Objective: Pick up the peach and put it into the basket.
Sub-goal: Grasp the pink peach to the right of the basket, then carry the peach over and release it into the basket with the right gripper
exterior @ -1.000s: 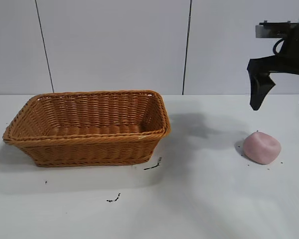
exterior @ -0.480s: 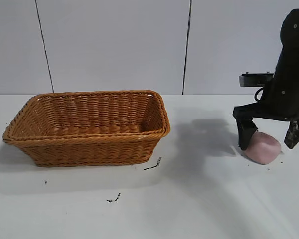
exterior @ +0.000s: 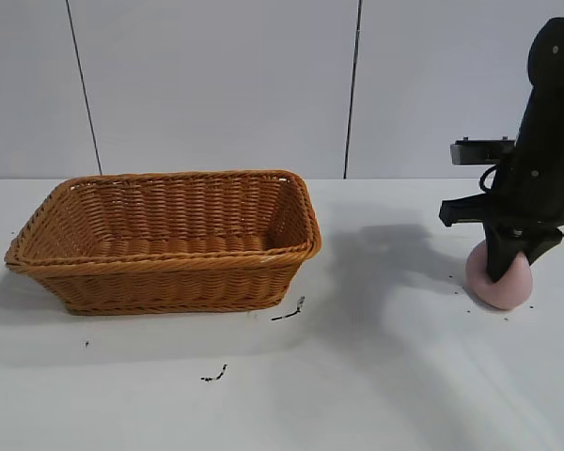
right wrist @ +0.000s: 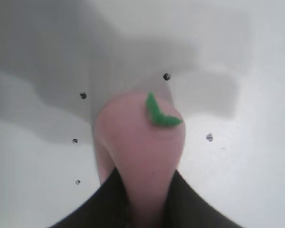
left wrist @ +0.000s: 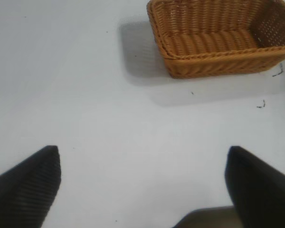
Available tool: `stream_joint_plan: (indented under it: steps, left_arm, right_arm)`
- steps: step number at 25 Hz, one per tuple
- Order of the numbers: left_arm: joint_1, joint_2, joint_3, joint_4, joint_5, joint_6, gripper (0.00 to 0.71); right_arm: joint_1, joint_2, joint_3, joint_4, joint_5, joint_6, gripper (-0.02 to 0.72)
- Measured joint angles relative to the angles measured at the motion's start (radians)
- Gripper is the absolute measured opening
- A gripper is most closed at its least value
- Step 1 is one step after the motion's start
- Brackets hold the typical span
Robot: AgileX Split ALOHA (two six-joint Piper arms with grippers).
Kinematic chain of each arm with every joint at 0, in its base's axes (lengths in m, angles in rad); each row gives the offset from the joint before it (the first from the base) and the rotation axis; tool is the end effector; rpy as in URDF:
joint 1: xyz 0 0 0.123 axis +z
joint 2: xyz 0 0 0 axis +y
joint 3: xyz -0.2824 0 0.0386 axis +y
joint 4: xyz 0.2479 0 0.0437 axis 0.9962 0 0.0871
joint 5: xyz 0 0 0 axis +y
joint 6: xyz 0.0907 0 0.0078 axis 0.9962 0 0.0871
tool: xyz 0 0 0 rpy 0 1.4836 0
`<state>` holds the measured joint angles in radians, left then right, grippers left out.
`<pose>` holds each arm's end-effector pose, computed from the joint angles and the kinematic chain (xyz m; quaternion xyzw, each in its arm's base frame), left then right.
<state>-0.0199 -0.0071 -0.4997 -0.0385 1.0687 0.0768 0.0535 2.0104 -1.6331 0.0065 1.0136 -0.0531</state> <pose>-0.0063 -0.0029 0.2765 0.0421 0.8523 -0.0044 0.5213 0.4249 0.0233 0.2236 -0.0515 0.9898 0.0030 0.1331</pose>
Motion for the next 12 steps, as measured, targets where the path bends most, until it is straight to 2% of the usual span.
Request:
stream_joint_plan:
  steps: [5,8,12]
  left_arm:
    - [0.000,0.000,0.000,0.000,0.000,0.000,0.692]
    - [0.000,0.000,0.000,0.000,0.000,0.000,0.692]
    - [0.000,0.000,0.000,0.000,0.000,0.000,0.692]
  right_arm:
    - [0.004,-0.013,-0.174,-0.001,0.091,0.000,0.024]
    - [0.031,-0.012,-0.225,-0.006,0.102,0.000,0.024]
    - [0.117,-0.007,-0.301,-0.006,0.103,0.000,0.024]
